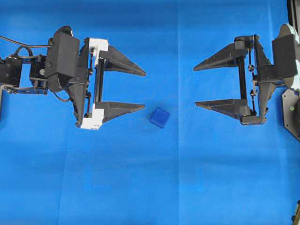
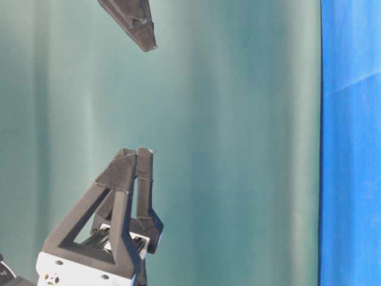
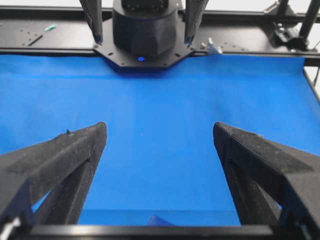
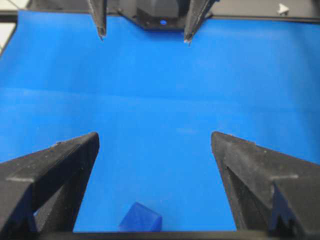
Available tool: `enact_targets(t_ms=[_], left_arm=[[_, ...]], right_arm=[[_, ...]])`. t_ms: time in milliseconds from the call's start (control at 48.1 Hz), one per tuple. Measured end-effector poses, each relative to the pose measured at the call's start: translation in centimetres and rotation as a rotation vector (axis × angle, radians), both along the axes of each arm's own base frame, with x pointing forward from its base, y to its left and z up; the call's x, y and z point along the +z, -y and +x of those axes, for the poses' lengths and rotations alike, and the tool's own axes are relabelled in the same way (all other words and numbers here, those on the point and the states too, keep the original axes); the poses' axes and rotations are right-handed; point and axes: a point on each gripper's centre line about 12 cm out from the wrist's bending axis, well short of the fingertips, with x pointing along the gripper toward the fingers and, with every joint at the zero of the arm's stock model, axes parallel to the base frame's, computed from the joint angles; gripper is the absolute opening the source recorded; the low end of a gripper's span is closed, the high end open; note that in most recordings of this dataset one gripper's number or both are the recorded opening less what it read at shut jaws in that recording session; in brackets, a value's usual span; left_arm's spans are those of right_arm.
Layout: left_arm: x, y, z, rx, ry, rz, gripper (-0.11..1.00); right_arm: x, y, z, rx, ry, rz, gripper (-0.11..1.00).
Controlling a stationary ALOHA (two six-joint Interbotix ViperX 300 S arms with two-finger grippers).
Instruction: Handover the blue block to the right arm after grasping it with the left arm, then place it in the designated position.
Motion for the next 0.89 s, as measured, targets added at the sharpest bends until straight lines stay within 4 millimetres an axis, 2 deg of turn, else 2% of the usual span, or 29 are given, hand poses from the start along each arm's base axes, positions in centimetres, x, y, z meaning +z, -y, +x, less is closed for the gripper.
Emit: enact_targets(t_ms=[893], left_arm=[[0.04, 0.0, 0.0, 0.0, 0.003, 0.0, 0.92]], right_arm=[[0.01, 0.06, -0.01, 0.004, 0.016, 0.0, 0.91]])
